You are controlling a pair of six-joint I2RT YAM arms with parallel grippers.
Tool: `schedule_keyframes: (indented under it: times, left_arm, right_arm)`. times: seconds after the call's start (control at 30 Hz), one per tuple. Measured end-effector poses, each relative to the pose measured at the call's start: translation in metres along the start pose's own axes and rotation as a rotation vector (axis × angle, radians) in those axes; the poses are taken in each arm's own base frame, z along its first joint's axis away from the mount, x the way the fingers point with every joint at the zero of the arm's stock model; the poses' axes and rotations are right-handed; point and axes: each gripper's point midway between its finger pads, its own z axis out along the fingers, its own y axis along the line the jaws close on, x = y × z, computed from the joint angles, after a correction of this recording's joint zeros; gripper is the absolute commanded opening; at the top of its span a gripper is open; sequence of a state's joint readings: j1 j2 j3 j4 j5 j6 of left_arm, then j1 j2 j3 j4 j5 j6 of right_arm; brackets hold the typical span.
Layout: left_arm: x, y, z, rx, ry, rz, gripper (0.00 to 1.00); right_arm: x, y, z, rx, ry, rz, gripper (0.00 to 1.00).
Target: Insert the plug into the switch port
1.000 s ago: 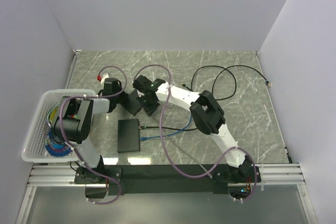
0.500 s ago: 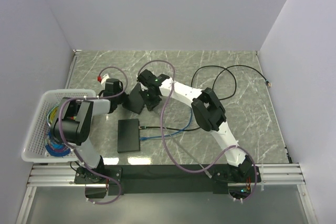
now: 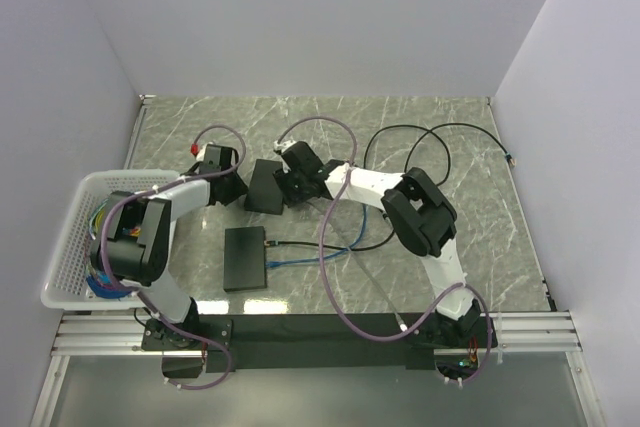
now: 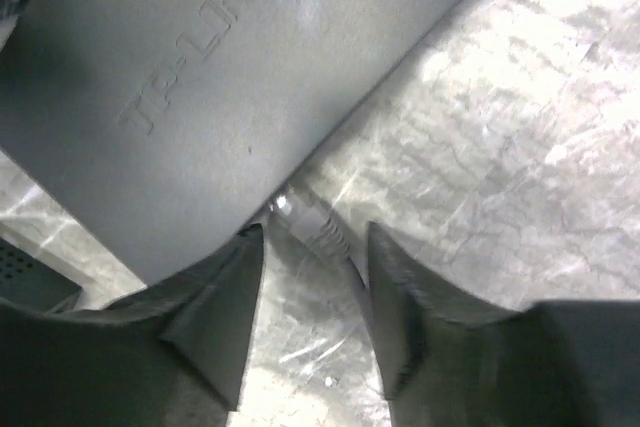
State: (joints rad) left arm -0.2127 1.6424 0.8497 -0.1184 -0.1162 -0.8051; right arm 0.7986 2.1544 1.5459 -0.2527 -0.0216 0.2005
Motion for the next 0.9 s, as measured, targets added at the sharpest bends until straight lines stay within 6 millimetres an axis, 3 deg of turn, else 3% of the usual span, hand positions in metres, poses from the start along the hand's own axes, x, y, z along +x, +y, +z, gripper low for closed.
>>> schedule_keyframes:
  times: [0.27, 0.47, 0.63, 0.73, 0.9]
  left_arm:
    - [-0.018, -0.008, 0.008, 0.009, -0.003, 0.036, 0.62]
    - [-0.027, -0.014, 0.006, 0.022, -0.016, 0.065, 0.64]
    - [-0.037, -0.022, 0.001, 0.041, -0.04, 0.065, 0.62]
    - [-0.043, -0.027, -0.006, 0.062, -0.058, 0.06, 0.6]
    - [-0.045, -0.032, -0.021, 0.104, -0.081, 0.056, 0.6]
  right_arm:
    - [0.01, 0.009, -0.009, -0.007, -0.01, -0.032, 0.67]
    - [0.008, 0.013, -0.037, -0.02, -0.034, -0.045, 0.7]
    - [-0.018, 0.008, -0.067, -0.007, -0.112, -0.032, 0.7]
    - [-0.034, -0.01, -0.073, 0.031, -0.136, -0.004, 0.68]
    - [-0.067, -0.077, -0.077, 0.172, -0.164, 0.091, 0.65]
